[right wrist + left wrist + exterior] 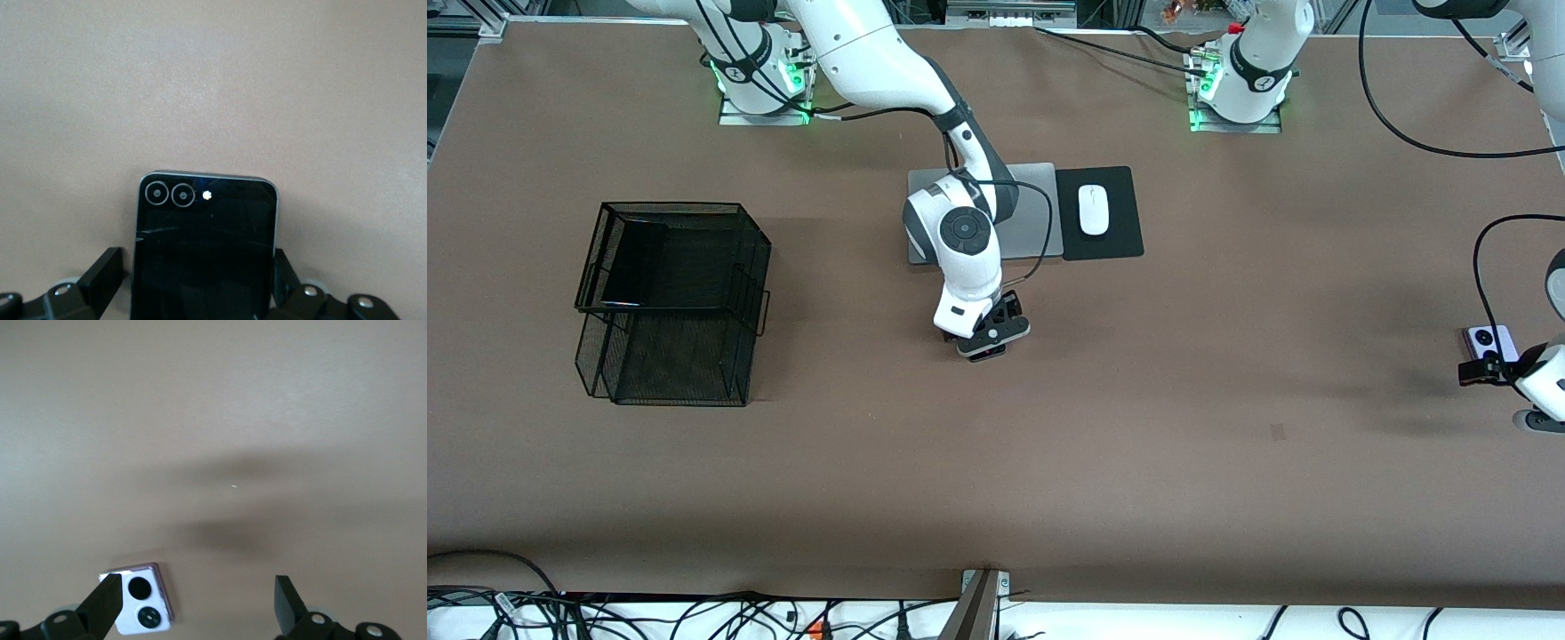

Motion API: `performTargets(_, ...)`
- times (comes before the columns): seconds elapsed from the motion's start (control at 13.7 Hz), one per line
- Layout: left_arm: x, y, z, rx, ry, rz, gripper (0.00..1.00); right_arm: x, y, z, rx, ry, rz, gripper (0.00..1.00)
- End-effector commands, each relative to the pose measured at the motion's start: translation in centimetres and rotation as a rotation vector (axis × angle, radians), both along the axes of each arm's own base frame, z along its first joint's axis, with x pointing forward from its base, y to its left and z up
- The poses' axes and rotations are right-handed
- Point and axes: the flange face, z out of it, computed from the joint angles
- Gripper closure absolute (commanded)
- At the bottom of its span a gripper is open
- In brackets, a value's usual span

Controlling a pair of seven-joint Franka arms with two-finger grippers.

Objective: Place phones with both arms
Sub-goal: 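Carry the flip phone to the basket while the left gripper grasps the lavender phone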

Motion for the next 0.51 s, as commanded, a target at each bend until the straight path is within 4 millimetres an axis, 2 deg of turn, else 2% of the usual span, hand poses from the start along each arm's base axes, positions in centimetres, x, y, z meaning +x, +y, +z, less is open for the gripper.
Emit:
performTargets(0.0, -2.9, 3.9, -1.7, 0.018, -0.064, -0.003, 0.00, 0.6, 0.1, -0.4, 0.017, -0.015, 0.017, 0.69)
performTargets(0.07, -3.3, 5.1, -2.3, 0.011, -0.078, 0.025, 0.00, 0.7, 0.0, -0.3, 0.019, -0.016, 0.016, 0.83)
performTargets(0.15, -3.7, 5.7, -2.6, 0.009, -0.078, 0.044, 0.00, 0.7, 0.0, -0.2, 0.019, -0.017, 0.015, 0.92)
performTargets(0.22, -4.1, 6.5, -2.9, 0.007, -0.074, 0.058, 0.00, 0.8, 0.0, -0.1, 0.020, -0.018, 0.013, 0.96)
performTargets(0.44, -5.5, 9.1, -2.8, 0.004, -0.077, 0.098, 0.00, 1.2, -0.2, 1.0, 0.029, -0.024, -0.001, 0.96)
